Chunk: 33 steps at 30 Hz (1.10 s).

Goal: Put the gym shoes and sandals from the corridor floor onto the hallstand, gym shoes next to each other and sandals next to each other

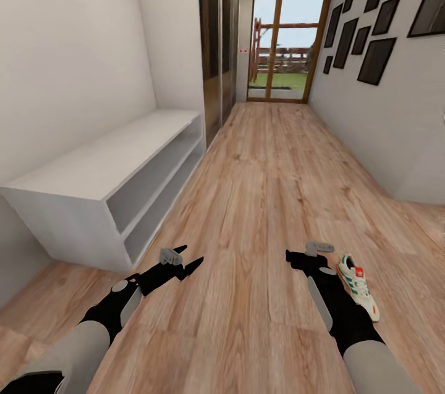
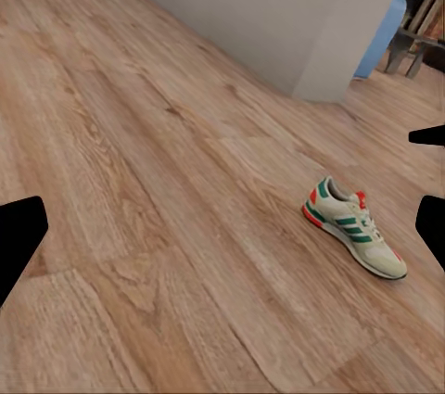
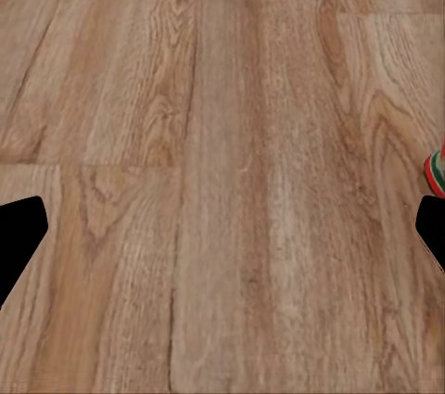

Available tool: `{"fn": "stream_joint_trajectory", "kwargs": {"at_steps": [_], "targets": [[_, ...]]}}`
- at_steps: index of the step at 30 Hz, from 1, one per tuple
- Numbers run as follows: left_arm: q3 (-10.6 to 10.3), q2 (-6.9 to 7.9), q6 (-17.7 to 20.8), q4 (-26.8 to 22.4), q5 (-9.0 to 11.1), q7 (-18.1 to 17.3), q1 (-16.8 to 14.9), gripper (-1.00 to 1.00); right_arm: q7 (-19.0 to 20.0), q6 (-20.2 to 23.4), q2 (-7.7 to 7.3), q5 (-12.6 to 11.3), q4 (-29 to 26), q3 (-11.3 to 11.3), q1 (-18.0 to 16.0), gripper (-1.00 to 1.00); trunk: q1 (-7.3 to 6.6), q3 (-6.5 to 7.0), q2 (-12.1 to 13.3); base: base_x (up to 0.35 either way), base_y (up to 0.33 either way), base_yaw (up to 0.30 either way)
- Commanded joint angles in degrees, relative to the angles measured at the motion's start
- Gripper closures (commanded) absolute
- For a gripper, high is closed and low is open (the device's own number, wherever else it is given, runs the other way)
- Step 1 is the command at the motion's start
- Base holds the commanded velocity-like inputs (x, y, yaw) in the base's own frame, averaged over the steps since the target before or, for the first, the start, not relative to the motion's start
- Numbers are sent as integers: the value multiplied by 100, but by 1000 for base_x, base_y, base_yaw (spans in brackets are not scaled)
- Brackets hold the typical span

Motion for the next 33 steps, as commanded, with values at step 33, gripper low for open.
{"fn": "stream_joint_trajectory", "kwargs": {"at_steps": [33], "targets": [[12, -9, -13, 8, 12, -28, -4, -100, -36, 22, -2, -60, -9, 10, -2, -100, 2, -5, -2, 348, 0, -9]]}}
